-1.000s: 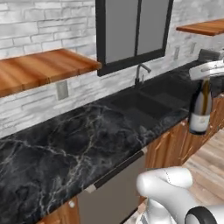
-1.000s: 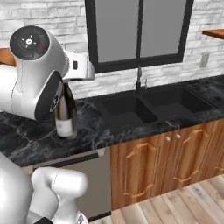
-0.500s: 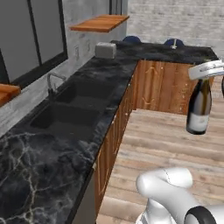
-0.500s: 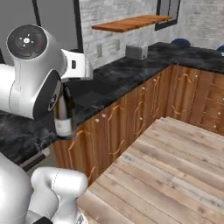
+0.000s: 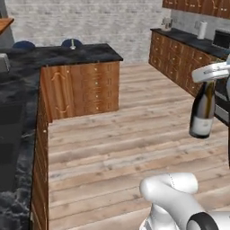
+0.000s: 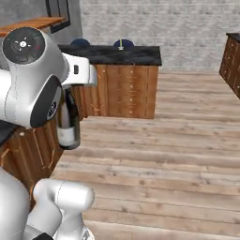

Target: Get the candle and the wine from the cabinet and move them to the dining counter.

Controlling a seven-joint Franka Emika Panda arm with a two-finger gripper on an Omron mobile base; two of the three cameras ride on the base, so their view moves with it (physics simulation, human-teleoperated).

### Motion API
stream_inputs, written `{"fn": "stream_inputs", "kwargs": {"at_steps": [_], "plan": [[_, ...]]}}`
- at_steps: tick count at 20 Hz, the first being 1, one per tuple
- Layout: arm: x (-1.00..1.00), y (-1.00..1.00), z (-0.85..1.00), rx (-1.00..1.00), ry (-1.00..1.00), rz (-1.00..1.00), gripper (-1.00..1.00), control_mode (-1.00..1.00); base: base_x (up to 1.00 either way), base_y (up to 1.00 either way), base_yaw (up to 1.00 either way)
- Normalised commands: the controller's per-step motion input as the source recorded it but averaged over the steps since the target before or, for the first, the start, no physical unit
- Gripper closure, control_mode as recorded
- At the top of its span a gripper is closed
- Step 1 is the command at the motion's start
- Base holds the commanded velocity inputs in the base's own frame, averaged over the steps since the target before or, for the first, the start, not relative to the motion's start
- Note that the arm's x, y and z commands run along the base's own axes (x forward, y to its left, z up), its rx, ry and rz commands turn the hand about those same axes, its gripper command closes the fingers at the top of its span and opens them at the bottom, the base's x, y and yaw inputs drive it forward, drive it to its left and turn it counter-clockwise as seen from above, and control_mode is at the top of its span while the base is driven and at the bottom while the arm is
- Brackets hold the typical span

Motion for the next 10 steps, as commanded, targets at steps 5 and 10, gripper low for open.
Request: {"fn": "stream_inputs", "kwargs": {"at_steps": [5,10], "plan": [[0.00,0.00,0.00,0.00,0.00,0.00,1.00,1.00,0.39,-0.95,-0.59],[0.00,0.00,0.00,0.00,0.00,0.00,1.00,1.00,0.79,-0.78,-0.22]]}}
